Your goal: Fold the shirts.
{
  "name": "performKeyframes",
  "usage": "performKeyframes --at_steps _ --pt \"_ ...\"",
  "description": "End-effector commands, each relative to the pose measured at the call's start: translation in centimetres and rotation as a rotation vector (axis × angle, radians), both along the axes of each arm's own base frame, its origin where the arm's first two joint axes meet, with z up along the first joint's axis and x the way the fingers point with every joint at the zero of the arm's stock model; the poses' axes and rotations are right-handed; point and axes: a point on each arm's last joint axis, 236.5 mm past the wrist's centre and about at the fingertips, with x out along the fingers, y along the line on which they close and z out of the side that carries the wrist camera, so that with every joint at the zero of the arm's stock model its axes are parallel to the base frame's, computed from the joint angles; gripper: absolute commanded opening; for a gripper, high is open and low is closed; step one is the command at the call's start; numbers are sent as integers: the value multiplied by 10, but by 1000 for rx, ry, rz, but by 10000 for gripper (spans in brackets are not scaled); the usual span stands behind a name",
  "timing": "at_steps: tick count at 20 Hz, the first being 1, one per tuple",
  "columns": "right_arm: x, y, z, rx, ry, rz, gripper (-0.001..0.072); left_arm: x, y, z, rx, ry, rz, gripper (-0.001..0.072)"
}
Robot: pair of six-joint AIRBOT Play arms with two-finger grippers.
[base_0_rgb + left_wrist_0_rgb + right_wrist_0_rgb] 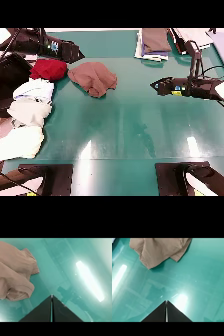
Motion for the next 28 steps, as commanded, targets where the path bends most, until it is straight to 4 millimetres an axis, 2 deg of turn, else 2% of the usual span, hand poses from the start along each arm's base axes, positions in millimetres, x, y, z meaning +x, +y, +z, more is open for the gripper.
performKeyframes --at_steps 1,10,12,15,16,17,18,19,20,23,26,28 --pt "0 0 -1 2 2 -2 15 0 0 -1 1 2 0 24" --pt "0 0 -3 0 7 -2 15 1 -1 0 -11 6 7 24" --pt "0 0 -3 1 7 -2 15 3 -6 7 -50 -7 9 24" --pt "0 0 -3 2 8 -2 15 20 -6 24 -83 -102 35 27" --pt "0 0 -3 2 7 -2 15 27 -6 27 -73 -143 34 224" --pt "0 1 -2 9 8 -2 15 38 -3 23 -63 -162 53 574" --pt "0 1 -2 9 8 -2 15 49 -2 15 -56 -159 77 620" --pt "0 1 -2 8 9 -1 15 60 -1 -2 -41 -131 94 620" --pt "0 1 -2 8 8 -1 14 72 0 -28 -14 -79 112 620" --pt "0 1 -2 9 9 0 15 98 -2 -126 61 125 149 620" --pt "0 1 -2 8 9 -1 15 111 -7 -216 96 301 178 621" --pt "0 1 -2 9 9 -1 15 112 -8 -259 124 373 178 620"
